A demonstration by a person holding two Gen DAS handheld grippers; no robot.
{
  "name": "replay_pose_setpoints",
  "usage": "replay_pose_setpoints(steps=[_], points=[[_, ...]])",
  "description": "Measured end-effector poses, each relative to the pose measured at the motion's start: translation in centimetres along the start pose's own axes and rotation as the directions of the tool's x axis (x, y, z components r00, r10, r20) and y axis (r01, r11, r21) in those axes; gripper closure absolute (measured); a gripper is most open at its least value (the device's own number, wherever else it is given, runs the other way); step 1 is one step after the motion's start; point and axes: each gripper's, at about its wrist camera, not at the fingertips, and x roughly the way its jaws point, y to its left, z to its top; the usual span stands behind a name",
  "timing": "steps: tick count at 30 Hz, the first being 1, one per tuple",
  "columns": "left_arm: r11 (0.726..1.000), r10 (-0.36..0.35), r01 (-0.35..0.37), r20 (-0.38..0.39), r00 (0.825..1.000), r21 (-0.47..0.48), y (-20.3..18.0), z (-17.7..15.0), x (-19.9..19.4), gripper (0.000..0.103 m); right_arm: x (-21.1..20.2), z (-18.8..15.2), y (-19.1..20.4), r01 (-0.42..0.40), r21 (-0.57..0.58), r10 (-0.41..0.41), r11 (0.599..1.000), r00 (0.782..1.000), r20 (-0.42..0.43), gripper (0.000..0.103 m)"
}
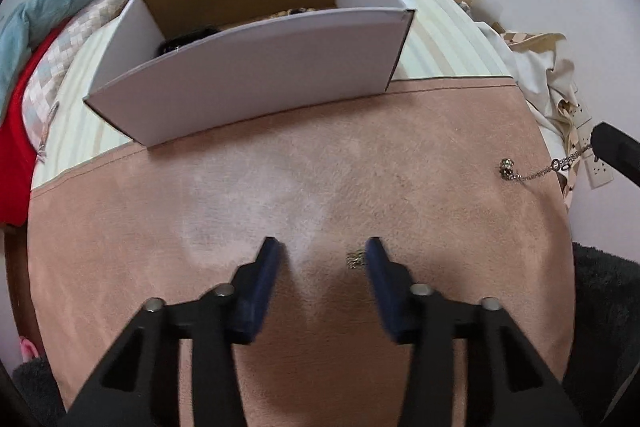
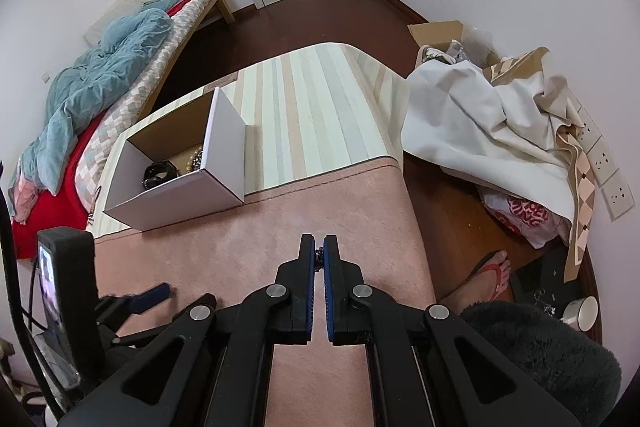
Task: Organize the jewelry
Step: 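Grasp the thin silver chain on the table with the left tool, then carry the silver chain with the left tool into the box and release it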
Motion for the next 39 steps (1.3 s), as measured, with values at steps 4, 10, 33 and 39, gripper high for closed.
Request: replay_pose_setpoints(steps=[4,10,33,39], points=[[1.0,-0.009,0.009,0.002,1.0,0.014,-0.1,0.3,0.0,0.097,-0.1,0.1,-0.1,0.003,0.002,-0.003,1.0,1.0,0.003,0.099],[1.0,-0.02,0.02,0.019,1.0,0.011,0.2,0.0,-0.9,0.097,-0.7,0.5,0.4,-0.015,-0.006,0.015,1.0,1.0,0.019,0.099],[0.99,-0.087,0.111,0.241,0.967,-0.087,10.8,8.8,-14.0,0.097,-6.9,9.7,12.2,-0.228,-0.207,0.258,0.951,0.958,0.128,0.099],[0.985,-0.091,0.118,0.208,0.974,-0.123,13.2,10.9,-12.1,0.097,-2.5,12.4,15.5,-0.243,-0.245,0.263,0.939,0.963,0.052,0.099]])
